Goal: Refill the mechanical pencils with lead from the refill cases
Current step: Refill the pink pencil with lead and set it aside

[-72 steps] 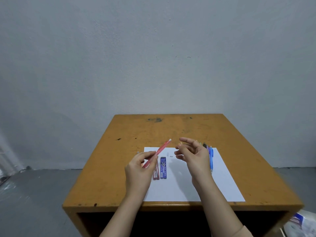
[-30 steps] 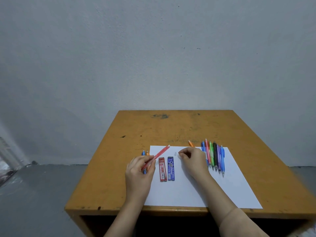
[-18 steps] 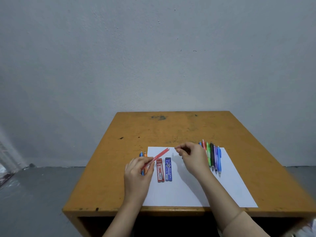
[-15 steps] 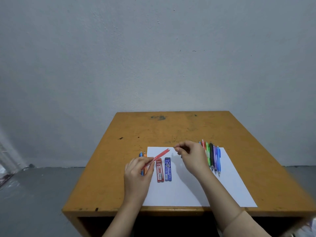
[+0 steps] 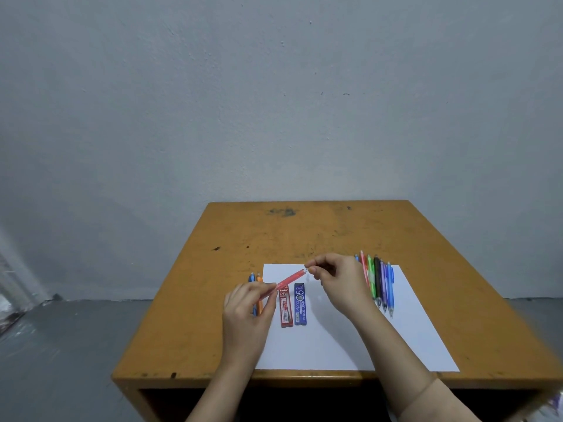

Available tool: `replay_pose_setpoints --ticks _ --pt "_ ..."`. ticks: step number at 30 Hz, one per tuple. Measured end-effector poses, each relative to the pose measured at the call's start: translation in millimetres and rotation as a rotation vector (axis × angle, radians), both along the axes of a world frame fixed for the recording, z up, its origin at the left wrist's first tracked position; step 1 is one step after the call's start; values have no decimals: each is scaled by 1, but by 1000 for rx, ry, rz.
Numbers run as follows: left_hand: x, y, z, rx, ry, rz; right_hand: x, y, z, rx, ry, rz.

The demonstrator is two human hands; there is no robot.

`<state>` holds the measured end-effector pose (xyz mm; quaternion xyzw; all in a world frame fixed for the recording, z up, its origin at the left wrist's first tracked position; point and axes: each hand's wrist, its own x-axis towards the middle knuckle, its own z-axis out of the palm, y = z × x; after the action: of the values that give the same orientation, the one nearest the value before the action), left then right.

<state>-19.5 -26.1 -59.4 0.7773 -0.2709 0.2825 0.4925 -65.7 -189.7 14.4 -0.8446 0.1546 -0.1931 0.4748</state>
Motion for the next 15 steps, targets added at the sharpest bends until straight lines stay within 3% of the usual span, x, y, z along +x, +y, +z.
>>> replay_pose_setpoints --ticks 15 --pt "4 1 -4 38 -76 -9 0 -5 9 -252 33 88"
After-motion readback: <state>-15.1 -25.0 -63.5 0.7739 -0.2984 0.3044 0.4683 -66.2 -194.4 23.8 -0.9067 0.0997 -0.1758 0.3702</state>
